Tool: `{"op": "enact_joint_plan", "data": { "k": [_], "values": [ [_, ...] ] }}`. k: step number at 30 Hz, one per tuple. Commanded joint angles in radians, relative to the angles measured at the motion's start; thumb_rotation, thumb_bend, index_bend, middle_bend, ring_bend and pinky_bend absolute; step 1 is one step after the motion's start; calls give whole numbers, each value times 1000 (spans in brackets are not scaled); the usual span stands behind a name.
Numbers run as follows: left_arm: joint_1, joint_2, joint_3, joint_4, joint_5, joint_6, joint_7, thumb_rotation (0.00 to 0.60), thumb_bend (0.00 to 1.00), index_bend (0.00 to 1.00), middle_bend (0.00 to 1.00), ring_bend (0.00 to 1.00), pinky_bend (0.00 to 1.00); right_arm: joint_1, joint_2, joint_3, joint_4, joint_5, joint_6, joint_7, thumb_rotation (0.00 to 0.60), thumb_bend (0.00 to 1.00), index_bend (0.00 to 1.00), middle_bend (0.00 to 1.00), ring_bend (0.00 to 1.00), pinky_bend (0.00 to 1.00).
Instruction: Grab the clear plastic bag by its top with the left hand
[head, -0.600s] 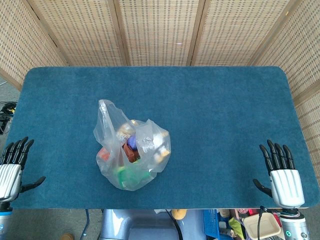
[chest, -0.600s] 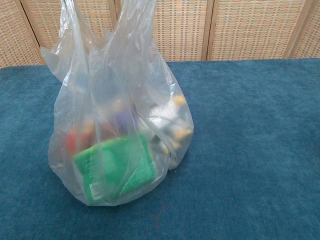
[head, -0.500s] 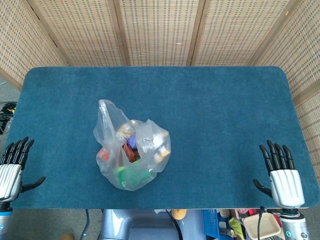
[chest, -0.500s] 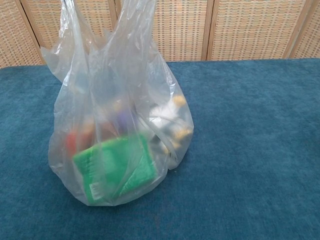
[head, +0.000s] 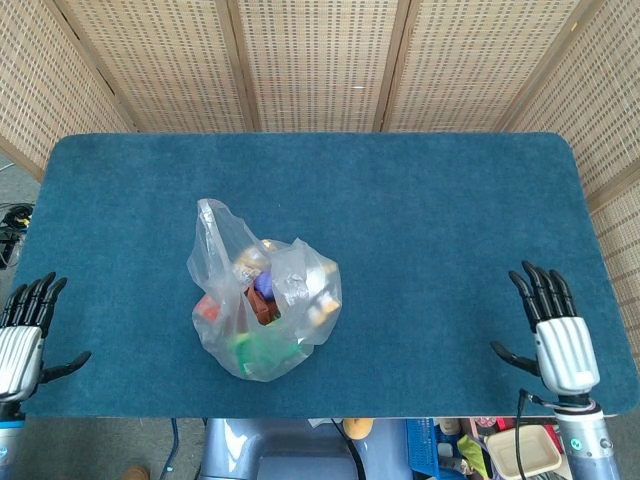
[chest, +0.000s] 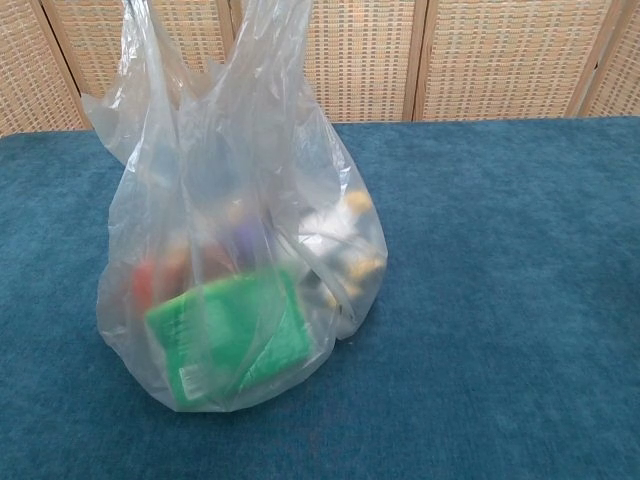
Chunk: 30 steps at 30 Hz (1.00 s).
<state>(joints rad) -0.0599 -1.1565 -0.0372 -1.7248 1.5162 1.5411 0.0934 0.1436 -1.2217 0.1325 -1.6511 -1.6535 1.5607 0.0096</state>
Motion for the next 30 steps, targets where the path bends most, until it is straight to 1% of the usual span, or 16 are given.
{"op": "enact_joint_plan", "data": {
  "k": [1,4,8,13,20,27,30],
  "values": [
    [0,0,-4,-2,-3,2,1,600,108,0,0,0,0,114,34,77,24,9,-86,206,600,0,0,0,0,0],
    [2,-2,-7,-2,-9,4,11,600,111,0,0,0,0,169,61,117,11,23,-125,293,600,0,0,0,0,0],
    [-4,-9,-14,2,-36,-14,37,600,112,0,0,0,0,237,85,169,-22,52,-178,350,600,0,0,0,0,0],
    [-21,-22,-24,11,-63,-47,43,600,113,0,0,0,0,302,83,201,-62,74,-225,384,600,0,0,0,0,0],
    [-33,-31,-36,19,-93,-68,50,600,114,0,0,0,0,410,26,225,-110,97,-303,373,600,0,0,0,0,0],
    [-38,-30,-44,24,-114,-80,43,600,115,0,0,0,0,494,-53,236,-110,113,-348,323,600,0,0,0,0,0],
    [-40,-28,-47,29,-124,-87,34,600,116,0,0,0,0,555,-112,253,-97,138,-387,289,600,0,0,0,0,0]
  ]
}}
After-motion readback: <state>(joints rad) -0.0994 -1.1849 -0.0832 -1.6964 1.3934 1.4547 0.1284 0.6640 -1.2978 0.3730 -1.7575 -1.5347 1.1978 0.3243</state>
